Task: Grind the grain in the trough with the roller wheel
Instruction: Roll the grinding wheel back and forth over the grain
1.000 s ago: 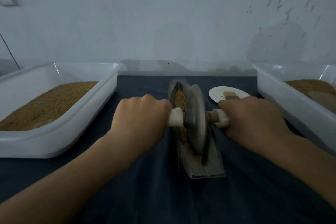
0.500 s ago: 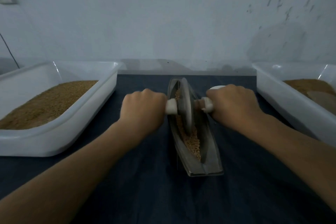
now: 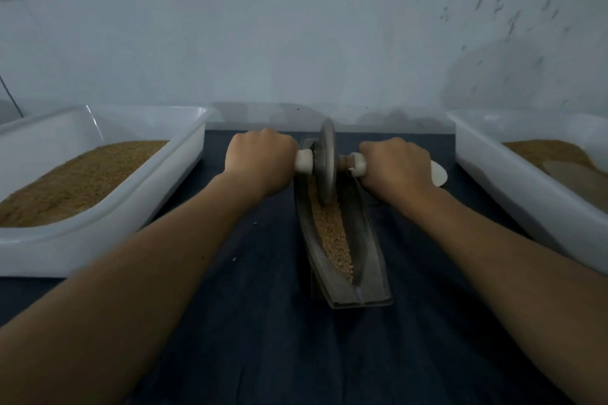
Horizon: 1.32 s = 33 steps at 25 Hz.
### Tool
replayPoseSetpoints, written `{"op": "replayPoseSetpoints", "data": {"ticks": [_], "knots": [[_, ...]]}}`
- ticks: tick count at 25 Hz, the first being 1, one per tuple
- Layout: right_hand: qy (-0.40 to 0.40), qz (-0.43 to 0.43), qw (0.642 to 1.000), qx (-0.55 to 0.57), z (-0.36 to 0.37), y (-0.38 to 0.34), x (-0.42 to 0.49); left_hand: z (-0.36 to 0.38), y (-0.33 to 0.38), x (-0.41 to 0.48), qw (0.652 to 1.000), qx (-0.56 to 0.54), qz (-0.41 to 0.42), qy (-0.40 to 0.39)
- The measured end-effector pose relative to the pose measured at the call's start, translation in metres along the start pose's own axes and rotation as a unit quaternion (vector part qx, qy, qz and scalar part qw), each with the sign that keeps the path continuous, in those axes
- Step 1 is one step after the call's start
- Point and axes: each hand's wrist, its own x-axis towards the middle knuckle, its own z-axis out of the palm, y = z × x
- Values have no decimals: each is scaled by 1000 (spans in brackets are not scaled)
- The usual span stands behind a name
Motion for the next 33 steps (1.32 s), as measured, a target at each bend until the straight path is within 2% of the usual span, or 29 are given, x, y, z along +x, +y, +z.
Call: {"op": "replayPoseSetpoints", "data": {"ticks": [3,6,8,11,14,18,20,22,24,29,31,33], "knots": [[4,-36,999,-22,-10,5,-21,-1,0,-28,1000,-13,15,8],[108,-96,987,-76,-33,10,-64,-7,-4,-77,994,-20,60,91],[136,-118,981,-69,-40,12,-79,-17,-6,-84,991,-14,74,112],[69,-65,993,-76,-31,4,-57,-1,2,-63,997,-11,44,57],[15,-23,999,-36,-14,-11,-5,8,1,-11,999,-42,-3,17],[-7,-43,999,-26,-18,-6,-4,0,-1,-13,999,-46,8,-17],[13,-68,997,-45,-19,4,-34,-2,0,-47,998,-40,34,29],[77,-102,989,-73,-30,8,-65,-12,-2,-79,993,-28,77,86],[127,-118,982,-73,-39,10,-76,-23,-3,-84,989,-26,83,119],[24,-40,998,-46,-9,-3,-24,4,4,-28,999,-19,13,44],[19,-38,998,-46,-8,-10,2,4,1,-4,999,-38,-7,-6],[8,-58,997,-45,-15,-10,4,0,0,-10,998,-51,-8,-23]]}}
